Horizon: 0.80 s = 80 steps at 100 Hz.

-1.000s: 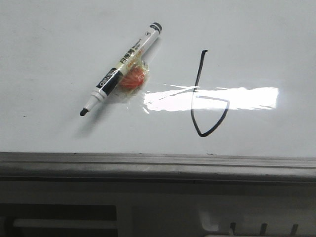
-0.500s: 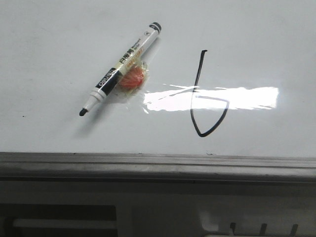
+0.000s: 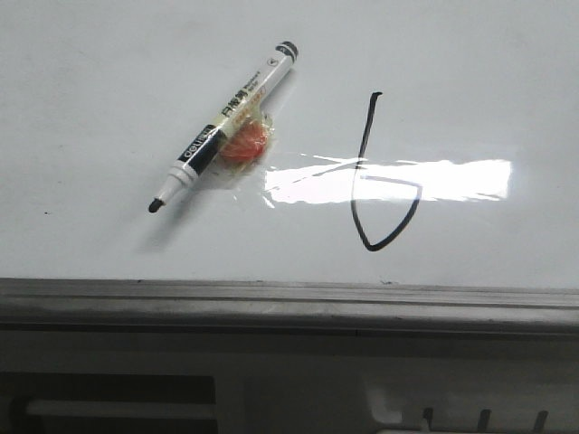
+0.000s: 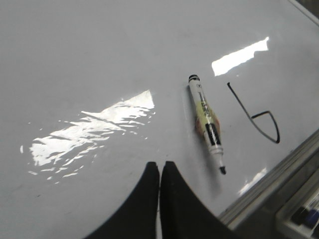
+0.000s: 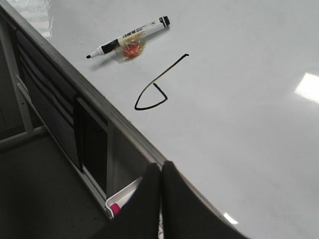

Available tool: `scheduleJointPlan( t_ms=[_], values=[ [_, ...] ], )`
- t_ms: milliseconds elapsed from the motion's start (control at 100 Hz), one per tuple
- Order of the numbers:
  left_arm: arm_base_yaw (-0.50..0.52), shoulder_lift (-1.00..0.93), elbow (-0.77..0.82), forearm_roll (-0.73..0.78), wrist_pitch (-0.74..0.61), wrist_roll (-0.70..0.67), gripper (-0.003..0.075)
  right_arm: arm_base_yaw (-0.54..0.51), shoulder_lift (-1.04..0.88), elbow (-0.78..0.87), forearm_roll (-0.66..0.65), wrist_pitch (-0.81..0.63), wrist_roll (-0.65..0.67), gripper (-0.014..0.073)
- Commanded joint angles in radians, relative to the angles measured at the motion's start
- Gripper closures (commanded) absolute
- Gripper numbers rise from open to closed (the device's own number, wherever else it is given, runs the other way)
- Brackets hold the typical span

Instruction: Write number 6 on whiteboard

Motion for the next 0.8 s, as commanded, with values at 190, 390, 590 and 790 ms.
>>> scheduleJointPlan(
  t_ms=[190, 390, 590, 790],
  values=[
    [0.390, -0.228, 0.063, 0.421, 0.256, -0.527, 0.0739, -0.008, 0.021, -0.020, -0.008, -0.071, 0.002, 0.0647],
    [0.567, -0.253, 0.082, 0.652, 0.289, -0.962, 0.0739, -0.008, 0.021, -0.020, -0.007, -0.071, 0.002, 0.0647],
    [0.581, -0.257, 0.122, 0.836, 0.290, -1.233, 0.0739, -0.008, 0.021, -0.020, -0.006, -0.071, 0.002, 0.0647],
    [0.581, -0.257, 0.189, 0.890, 0.281, -1.362, 0.0739, -0.008, 0.021, -0.020, -0.006, -0.071, 0.002, 0.0647]
  ],
)
